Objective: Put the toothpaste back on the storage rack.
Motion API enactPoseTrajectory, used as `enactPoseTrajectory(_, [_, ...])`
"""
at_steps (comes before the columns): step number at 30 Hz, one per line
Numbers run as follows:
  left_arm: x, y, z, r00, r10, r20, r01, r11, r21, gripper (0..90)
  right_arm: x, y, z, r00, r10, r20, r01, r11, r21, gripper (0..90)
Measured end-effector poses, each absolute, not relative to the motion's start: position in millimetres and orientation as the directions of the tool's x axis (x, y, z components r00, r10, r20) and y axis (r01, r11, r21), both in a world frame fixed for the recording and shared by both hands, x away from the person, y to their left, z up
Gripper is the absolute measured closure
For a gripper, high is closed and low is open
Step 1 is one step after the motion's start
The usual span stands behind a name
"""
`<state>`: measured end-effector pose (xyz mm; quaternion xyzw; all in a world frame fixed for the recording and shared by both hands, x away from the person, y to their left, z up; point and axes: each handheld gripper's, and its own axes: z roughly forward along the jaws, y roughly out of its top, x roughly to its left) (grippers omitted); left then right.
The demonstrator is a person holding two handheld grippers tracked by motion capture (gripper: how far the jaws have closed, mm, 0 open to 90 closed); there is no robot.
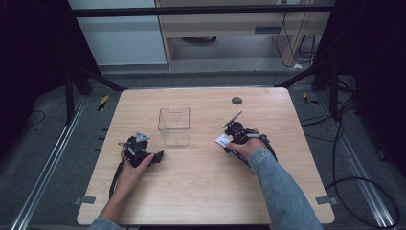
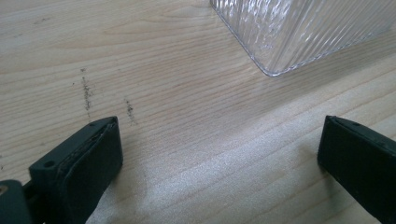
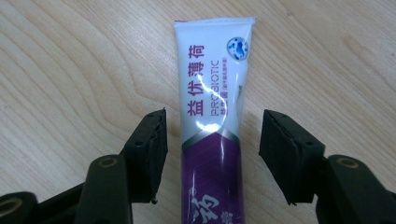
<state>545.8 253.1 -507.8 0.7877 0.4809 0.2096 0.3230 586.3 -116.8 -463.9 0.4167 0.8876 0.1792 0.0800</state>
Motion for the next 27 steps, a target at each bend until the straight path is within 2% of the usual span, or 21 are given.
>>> enactPoseTrajectory(12, [545.8, 253.0, -507.8, 0.45, 0.893, 0.02, 0.622, -0.329, 0.71, 0.0, 590.0, -114.2, -466.8, -0.625, 0.78, 0.009, 0.724, 0.576, 0.381, 48.7])
enactPoseTrajectory(27, [545.9, 252.9, -507.8, 0.449, 0.894, 0.02, 0.623, -0.328, 0.71, 0.0, 592.8, -110.9, -468.8, -0.631, 0.776, 0.008, 0.724, 0.585, 0.365, 50.1])
